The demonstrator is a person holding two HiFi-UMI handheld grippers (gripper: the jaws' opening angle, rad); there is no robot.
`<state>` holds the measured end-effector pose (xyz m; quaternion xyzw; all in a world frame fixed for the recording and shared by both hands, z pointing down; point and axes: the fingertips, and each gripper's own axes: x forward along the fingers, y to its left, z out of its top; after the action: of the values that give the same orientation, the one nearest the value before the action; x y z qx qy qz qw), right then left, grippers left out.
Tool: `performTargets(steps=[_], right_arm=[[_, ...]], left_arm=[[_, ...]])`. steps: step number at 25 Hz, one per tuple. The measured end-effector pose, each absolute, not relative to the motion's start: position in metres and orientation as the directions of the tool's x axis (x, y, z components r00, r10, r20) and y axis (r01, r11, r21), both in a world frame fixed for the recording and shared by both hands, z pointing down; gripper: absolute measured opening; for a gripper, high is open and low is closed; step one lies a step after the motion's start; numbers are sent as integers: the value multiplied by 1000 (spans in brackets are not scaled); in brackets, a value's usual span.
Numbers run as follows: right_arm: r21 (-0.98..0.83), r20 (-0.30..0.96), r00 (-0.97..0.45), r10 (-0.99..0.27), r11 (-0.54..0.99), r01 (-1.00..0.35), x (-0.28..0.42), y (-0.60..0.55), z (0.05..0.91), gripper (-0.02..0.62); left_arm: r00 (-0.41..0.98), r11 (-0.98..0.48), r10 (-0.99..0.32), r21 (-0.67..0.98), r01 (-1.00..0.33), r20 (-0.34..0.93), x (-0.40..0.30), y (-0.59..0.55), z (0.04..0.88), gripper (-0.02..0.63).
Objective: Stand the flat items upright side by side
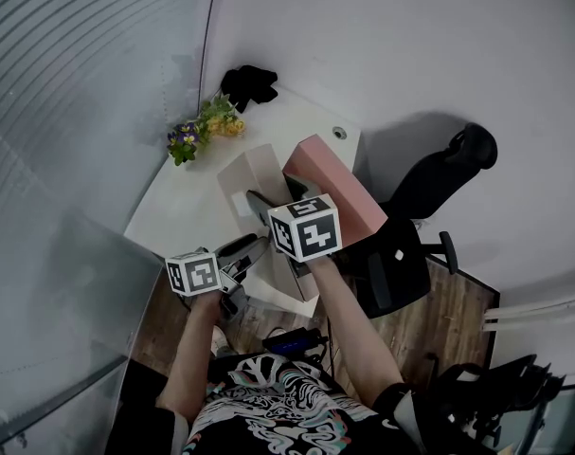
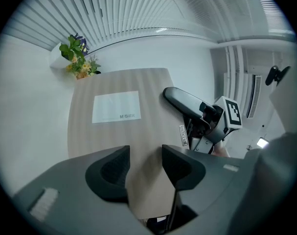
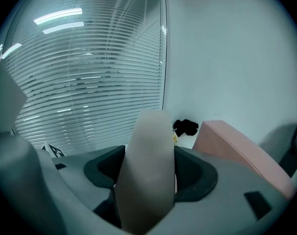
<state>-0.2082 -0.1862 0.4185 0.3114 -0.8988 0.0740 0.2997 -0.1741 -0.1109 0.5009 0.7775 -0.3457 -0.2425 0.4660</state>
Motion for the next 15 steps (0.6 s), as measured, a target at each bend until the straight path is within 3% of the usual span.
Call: performTargets(steps=[7, 15], right_arm=[[61, 491, -671, -556, 790, -610, -201, -184, 401, 305], [83, 275, -736, -618, 778, -623, -189, -175, 377, 307]], left_arm=[[627, -324, -775, 901, -288, -78, -174, -113, 502, 193], [604, -298, -793, 914, -276, -76, -174, -115, 507, 192]])
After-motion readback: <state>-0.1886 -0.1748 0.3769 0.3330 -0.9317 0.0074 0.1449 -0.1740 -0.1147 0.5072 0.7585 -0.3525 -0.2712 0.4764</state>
